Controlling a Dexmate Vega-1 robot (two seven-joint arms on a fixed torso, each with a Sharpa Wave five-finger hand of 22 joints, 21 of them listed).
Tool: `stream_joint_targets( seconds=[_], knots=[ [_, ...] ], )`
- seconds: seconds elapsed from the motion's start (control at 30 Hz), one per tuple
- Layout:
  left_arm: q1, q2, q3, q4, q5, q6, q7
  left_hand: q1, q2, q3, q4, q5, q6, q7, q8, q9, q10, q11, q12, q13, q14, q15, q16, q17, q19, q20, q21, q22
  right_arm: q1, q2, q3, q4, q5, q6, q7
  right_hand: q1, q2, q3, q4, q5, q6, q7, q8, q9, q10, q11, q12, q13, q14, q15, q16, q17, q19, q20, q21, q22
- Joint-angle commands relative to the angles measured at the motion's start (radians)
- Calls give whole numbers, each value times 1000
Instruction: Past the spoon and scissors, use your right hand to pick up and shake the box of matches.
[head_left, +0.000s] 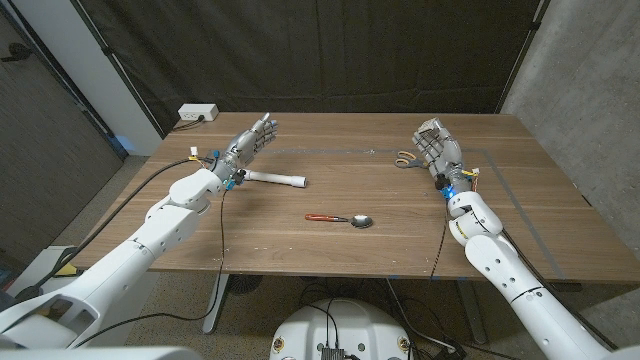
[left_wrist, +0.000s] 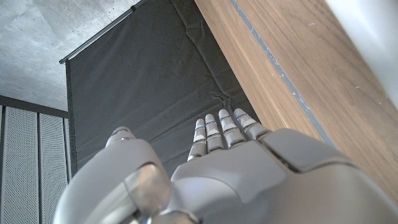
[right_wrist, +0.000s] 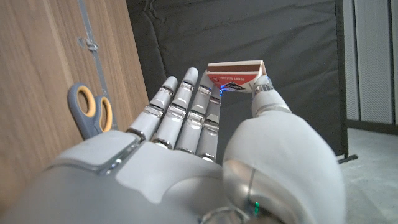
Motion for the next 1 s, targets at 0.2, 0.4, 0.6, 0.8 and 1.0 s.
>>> stream_joint_targets(
  seconds=[0.2,0.4,0.6,0.8,1.0],
  knots=[
    [7,-1,-5,4,-7,-15,0,7,1,-9,2,-1,12,1,-1,2,6,-7,-4,5,7,-1,0,2,-8,0,-4,6,72,-273,-112,-97,-640,-93,-190,56,39,3,-15,6,163,-181,-9,7,88,-115,-13,5,-37,-95,-6,8,-33,-1,-14,3],
    [14,0,-10,-3,-9,-19,4,8,2,-9,2,-1,11,1,-2,2,7,-7,-4,5,7,-1,0,2,-8,0,-4,6,86,-339,-127,-153,-720,-197,-173,63,43,7,-18,7,172,-181,-6,8,88,-114,-14,6,-37,-93,-5,6,-35,-1,-14,3],
    [23,8,-17,-18,-9,-24,9,8,2,-10,2,-2,12,1,-2,2,7,-5,-4,5,7,-1,0,2,-8,0,-4,6,89,-393,-137,-224,-785,-321,-169,54,42,5,-13,7,180,-181,-5,8,93,-111,-12,7,-31,-90,-1,5,-35,4,-13,2],
    [36,14,-22,-34,-12,-25,13,8,3,-11,2,-2,12,1,-2,2,8,-6,-4,5,7,-1,0,2,-8,0,-4,6,65,-391,-128,-251,-799,-345,-195,48,39,4,-10,7,193,-180,-2,8,106,-108,-9,7,-24,-89,1,3,-36,5,-11,2],
    [48,24,-26,-60,-14,-17,17,9,3,-12,3,-2,12,1,-1,2,8,-5,-4,5,7,-1,0,2,-8,0,-4,6,33,-385,-106,-272,-802,-338,-224,42,40,3,-7,7,185,-180,-7,7,100,-111,-12,7,-29,-85,-1,2,-38,4,-11,2]
  ],
)
